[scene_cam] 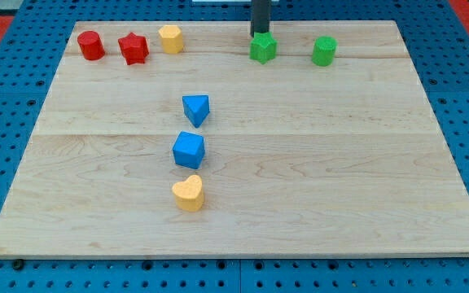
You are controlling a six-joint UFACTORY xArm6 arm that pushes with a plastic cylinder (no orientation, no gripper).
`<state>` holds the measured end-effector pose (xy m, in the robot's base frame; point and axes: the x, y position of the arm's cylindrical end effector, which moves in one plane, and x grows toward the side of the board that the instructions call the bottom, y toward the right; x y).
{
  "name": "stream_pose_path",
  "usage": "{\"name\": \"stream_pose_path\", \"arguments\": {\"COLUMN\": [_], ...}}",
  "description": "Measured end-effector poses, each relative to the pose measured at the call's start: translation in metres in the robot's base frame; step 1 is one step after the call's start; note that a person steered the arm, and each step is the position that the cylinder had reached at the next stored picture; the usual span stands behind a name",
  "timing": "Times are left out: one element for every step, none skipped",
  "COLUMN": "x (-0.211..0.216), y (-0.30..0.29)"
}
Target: Move the yellow hexagon right to the red star
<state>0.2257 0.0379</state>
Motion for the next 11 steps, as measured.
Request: {"name": "stream_pose_path", "arguments": {"x": [-0.009, -0.022, -0.033, -0.033, -0.033, -0.033, -0.033, -0.034, -0.026, 0.0, 0.013], "y": [-0.009, -0.009, -0.008, -0.01, -0.01, -0.015, -0.11, -0.133, -0.16, -0.143, -0.151]}}
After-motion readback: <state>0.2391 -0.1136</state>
